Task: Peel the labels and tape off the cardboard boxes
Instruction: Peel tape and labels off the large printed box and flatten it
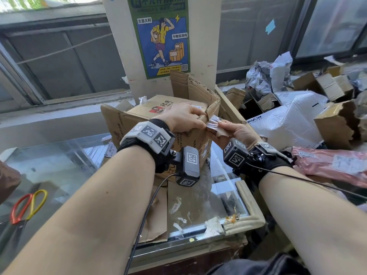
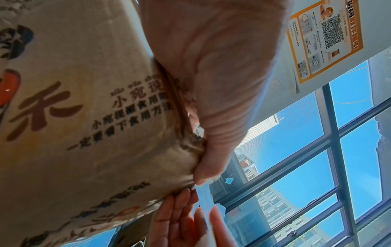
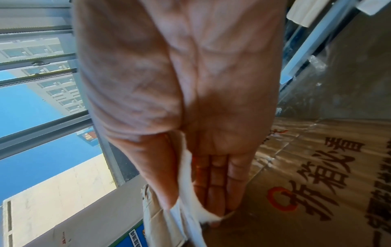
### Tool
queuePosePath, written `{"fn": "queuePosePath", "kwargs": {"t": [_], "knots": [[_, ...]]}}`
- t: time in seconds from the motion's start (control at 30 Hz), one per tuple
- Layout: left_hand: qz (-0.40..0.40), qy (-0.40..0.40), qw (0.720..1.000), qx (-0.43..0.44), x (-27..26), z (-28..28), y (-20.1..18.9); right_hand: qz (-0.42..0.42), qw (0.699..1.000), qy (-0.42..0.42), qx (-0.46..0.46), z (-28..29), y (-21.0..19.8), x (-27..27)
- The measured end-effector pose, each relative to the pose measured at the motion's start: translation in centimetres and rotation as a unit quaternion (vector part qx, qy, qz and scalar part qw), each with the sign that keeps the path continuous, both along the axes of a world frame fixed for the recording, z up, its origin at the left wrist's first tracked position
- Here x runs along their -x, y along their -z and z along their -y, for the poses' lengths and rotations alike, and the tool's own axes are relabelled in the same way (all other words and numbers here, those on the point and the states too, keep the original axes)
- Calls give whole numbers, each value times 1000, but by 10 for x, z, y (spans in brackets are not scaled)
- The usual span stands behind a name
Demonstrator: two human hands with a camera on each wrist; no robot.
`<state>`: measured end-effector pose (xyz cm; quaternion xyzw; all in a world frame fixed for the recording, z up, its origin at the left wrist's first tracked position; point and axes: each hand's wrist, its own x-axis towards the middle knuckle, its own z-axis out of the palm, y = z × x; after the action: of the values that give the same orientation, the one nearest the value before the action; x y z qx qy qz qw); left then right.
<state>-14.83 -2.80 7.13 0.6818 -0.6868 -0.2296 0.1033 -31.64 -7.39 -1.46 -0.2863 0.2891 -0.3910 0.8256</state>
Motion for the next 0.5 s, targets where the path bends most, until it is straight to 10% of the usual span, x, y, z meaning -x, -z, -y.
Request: {"fn": "queuePosePath", "kwargs": {"t": [0.5], "knots": [[26, 52, 998, 20, -10, 16, 8, 46, 981, 183, -45, -9, 7, -23]]}}
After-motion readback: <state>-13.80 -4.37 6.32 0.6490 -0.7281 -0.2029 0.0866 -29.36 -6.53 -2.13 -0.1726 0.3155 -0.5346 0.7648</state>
